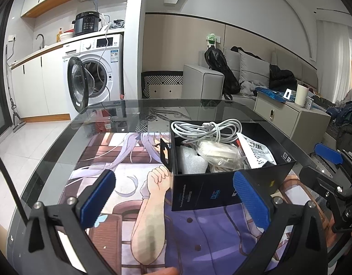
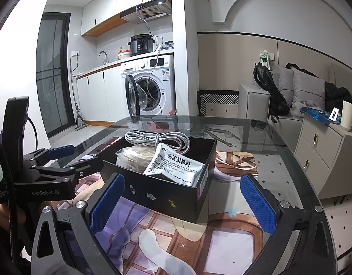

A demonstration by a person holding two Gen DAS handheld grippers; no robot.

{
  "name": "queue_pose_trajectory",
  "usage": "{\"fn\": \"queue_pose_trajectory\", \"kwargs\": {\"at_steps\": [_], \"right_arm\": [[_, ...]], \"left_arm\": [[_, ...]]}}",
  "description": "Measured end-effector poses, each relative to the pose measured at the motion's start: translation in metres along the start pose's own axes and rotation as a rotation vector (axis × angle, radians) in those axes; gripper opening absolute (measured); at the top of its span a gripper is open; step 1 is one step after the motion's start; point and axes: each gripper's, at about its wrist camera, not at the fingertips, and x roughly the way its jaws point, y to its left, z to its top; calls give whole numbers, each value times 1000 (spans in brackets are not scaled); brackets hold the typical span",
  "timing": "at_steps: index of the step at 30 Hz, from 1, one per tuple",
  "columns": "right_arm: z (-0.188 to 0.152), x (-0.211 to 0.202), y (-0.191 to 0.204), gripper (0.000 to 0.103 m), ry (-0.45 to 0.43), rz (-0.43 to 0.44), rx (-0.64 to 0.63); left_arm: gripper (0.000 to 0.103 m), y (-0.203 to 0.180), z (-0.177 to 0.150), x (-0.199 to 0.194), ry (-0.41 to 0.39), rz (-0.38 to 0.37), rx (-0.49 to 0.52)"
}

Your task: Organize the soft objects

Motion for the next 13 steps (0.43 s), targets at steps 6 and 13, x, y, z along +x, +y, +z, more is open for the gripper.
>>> {"fn": "queue_pose_trajectory", "kwargs": {"at_steps": [6,13], "right_arm": [[0,-1,0,102,0,0,2],[0,0,0,102,0,1,1]], "left_arm": [[103,-4,0,0,-1,-2,8],[103,-5,-1,0,-5,-9,10]]}}
